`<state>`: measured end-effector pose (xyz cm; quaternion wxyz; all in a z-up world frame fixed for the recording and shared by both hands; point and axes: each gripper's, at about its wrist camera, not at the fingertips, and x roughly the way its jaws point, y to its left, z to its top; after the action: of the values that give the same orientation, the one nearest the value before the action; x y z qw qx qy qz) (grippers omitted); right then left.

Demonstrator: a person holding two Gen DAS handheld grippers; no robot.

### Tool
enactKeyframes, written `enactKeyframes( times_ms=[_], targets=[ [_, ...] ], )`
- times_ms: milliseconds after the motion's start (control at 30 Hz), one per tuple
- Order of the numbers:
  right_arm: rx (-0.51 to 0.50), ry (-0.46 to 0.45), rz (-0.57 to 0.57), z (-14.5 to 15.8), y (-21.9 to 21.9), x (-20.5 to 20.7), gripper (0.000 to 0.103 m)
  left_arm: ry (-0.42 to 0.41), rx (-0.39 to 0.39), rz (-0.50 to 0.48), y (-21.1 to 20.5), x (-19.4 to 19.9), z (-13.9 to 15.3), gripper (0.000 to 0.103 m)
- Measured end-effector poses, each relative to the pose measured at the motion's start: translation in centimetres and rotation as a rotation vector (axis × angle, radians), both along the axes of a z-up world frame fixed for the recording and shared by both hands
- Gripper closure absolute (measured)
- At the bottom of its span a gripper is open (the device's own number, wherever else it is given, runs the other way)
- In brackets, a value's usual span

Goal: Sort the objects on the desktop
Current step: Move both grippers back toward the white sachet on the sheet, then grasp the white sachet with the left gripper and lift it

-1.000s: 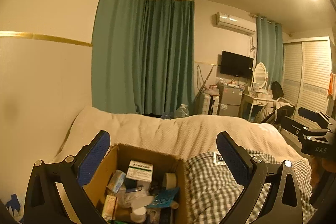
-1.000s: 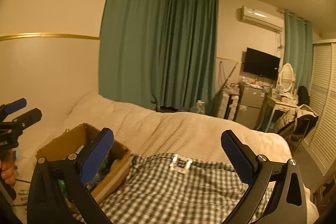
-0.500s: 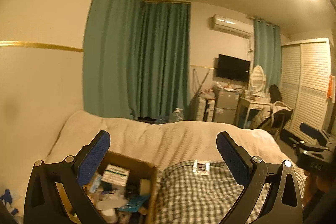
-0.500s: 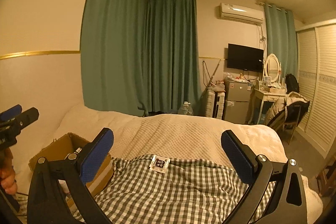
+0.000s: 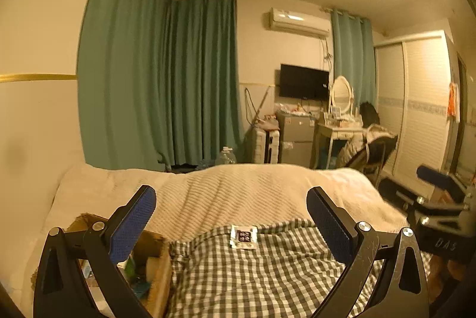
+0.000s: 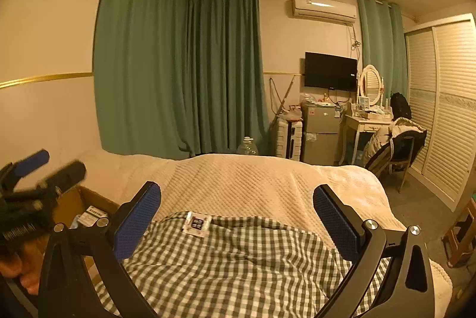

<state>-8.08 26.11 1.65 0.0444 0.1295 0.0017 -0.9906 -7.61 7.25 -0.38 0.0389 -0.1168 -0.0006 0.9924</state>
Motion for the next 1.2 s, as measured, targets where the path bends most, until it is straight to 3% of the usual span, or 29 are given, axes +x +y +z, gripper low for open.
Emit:
enactKeyframes(
  times_ms=[167, 467, 933, 1200],
  targets=[
    [-0.074, -0.027, -0.013, -1.5, 2.4, -1.5, 0.000, -0.023, -0.064, -0.022, 3.1, -2.3, -2.3, 0.000],
    [-0.055, -0.129, -0.029, -6.4, 3.4, -6.7, 0.000, -0.172, -0.067, -0.012, 4.6, -8.5, -7.3, 0.000],
    [-0.080, -0.259, -0.040, -12.4, 6.0, -13.4, 0.000, -0.358, -0.195, 0.007, 6.3, -17.6, -15.1, 0.000],
    [-0.085, -0.326, -0.014, -15.2, 5.5, -17.2, 0.000, -0.503, -0.130, 0.021, 4.4, -22.7, -18.2, 0.000]
  ],
)
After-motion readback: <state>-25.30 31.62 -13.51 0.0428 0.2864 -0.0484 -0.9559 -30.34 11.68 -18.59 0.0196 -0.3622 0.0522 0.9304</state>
